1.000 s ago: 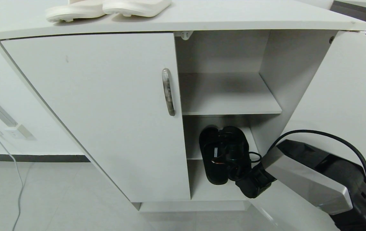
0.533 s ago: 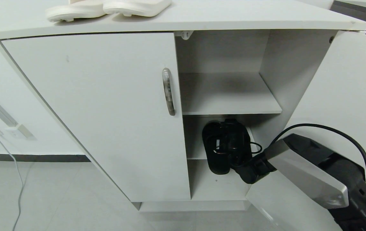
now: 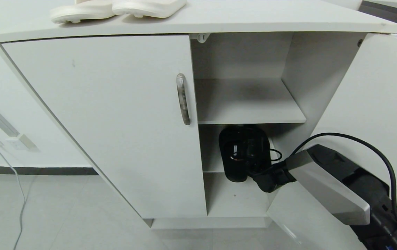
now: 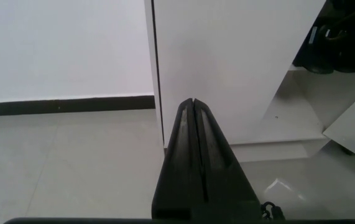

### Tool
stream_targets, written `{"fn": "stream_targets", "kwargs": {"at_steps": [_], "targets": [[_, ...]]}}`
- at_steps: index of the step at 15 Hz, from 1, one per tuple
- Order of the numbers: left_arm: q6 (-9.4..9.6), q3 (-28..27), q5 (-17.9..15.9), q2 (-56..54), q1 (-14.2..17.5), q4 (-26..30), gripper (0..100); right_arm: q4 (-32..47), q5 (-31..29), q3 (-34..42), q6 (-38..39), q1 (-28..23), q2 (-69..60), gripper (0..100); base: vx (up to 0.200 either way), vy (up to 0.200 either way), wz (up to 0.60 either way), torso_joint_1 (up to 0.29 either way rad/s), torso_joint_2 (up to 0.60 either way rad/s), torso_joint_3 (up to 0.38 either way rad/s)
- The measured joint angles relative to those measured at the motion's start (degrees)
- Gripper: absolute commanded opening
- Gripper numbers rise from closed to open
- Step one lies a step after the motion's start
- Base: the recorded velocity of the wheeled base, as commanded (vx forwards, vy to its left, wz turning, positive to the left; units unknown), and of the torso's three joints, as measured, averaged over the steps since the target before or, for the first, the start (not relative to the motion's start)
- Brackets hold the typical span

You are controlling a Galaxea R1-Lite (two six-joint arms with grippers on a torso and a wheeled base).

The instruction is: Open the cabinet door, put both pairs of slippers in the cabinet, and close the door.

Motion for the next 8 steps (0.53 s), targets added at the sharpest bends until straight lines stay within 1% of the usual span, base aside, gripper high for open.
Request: {"fn": "stream_targets", "kwargs": {"at_steps": [3, 4, 6, 8], "targets": [[-0.01, 0.0, 0.0, 0.0, 0.0, 0.0, 0, 0.4, 0.0, 0.0, 0.0, 0.0, 0.4, 0, 0.0, 0.0, 0.0, 0.0, 0.0, 0.0], [-0.01, 0.0, 0.0, 0.0, 0.0, 0.0, 0, 0.4, 0.0, 0.0, 0.0, 0.0, 0.4, 100, 0.0, 0.0, 0.0, 0.0, 0.0, 0.0], [-0.01, 0.0, 0.0, 0.0, 0.0, 0.0, 0, 0.4, -0.1, 1.0, 0.0, 0.1, 0.2, 100, 0.0, 0.0, 0.0, 0.0, 0.0, 0.0], [-0.04, 0.0, 0.0, 0.0, 0.0, 0.0, 0, 0.0, -0.1, 4.0, 0.0, 0.4, -1.1, 100, 0.0, 0.0, 0.0, 0.0, 0.0, 0.0]]}}
